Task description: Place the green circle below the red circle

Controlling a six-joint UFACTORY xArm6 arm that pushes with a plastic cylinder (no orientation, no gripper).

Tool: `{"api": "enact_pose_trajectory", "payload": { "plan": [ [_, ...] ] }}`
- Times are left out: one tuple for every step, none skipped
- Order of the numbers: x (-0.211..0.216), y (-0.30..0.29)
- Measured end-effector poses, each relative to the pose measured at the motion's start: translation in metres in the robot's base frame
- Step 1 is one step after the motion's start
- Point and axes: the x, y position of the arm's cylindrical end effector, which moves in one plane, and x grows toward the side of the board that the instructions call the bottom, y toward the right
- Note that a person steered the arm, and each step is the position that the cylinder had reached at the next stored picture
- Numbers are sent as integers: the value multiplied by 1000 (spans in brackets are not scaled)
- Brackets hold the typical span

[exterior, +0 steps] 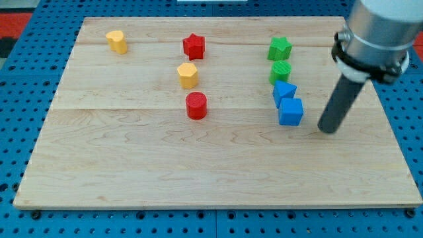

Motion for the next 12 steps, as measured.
{"api": "enact_pose_trajectory", "payload": {
  "plan": [
    [-86,0],
    [-106,-25],
    [-110,-35],
    [-107,-79],
    [-65,-147],
    [-98,-150],
    [-85,-200],
    [-67,-191],
    [-34,-174],
    [-16,-148],
    [-19,-115],
    [20,-104]
  ]
}}
